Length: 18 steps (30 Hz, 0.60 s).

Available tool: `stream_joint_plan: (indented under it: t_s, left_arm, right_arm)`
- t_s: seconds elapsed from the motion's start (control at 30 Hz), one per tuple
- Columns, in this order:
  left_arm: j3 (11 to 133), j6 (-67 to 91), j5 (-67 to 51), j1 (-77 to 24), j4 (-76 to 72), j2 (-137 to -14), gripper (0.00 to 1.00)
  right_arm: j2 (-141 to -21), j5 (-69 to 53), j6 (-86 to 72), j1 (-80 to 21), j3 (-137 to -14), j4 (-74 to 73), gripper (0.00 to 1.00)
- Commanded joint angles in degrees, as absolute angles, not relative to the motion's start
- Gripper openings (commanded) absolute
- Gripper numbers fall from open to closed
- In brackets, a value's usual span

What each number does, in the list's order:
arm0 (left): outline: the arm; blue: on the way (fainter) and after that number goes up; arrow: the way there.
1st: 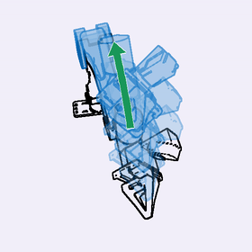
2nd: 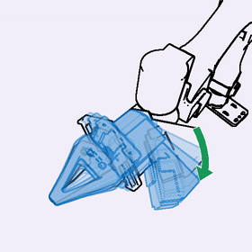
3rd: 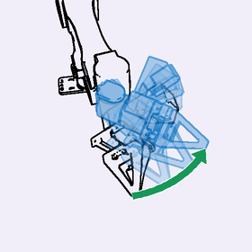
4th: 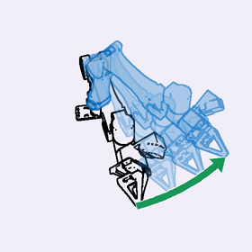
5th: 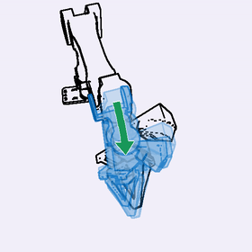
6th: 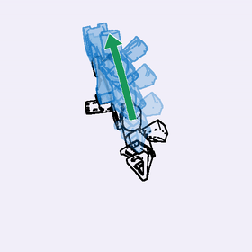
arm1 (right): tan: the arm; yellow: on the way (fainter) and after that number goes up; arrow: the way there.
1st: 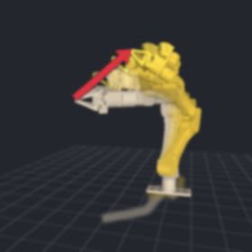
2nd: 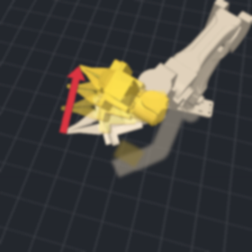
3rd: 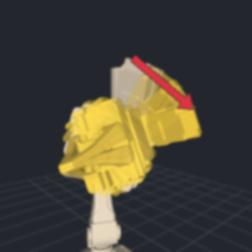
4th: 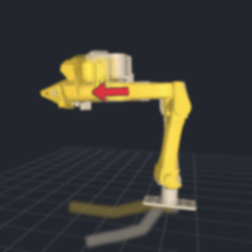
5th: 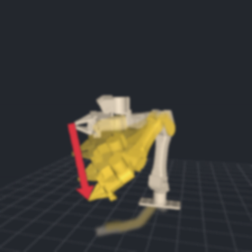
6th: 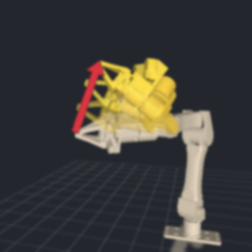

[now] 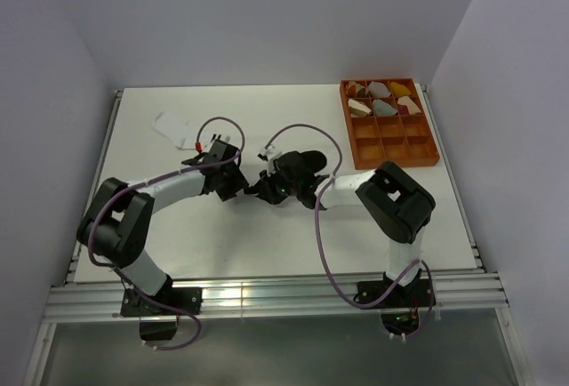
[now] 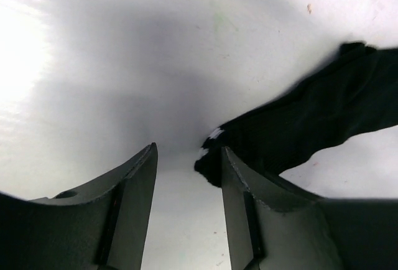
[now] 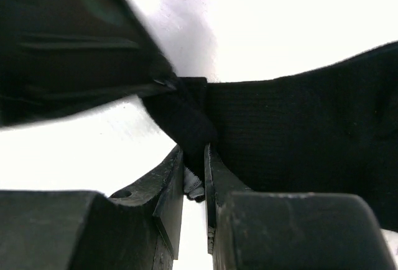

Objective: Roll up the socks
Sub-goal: Roll the sock at the center of the board.

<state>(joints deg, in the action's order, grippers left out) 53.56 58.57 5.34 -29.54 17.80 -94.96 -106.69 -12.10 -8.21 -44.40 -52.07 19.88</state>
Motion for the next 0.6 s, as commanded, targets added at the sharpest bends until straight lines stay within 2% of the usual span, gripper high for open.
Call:
stream_joint_plan:
  t_s: [0.0,0.23,0.57]
  left_arm:
    - [50.5,62.7,7.7,-28.4,15.8,-89.4,0.5]
    - [44.0,64.1,4.5,-28.3,5.5,-84.3,0.5]
    - [38.1,66.3,1.7,-28.8,-5.6,-82.8,0.51]
  right_arm:
    - [-105.3,-17.1,-16.4,-41.9,-51.2,16.5,0.0]
    - [-104.8,-23.1,-26.0,-38.7,-47.3,22.4,0.0]
    - [-106.4,-27.8,-30.2,-36.8,-45.5,28.5,0.0]
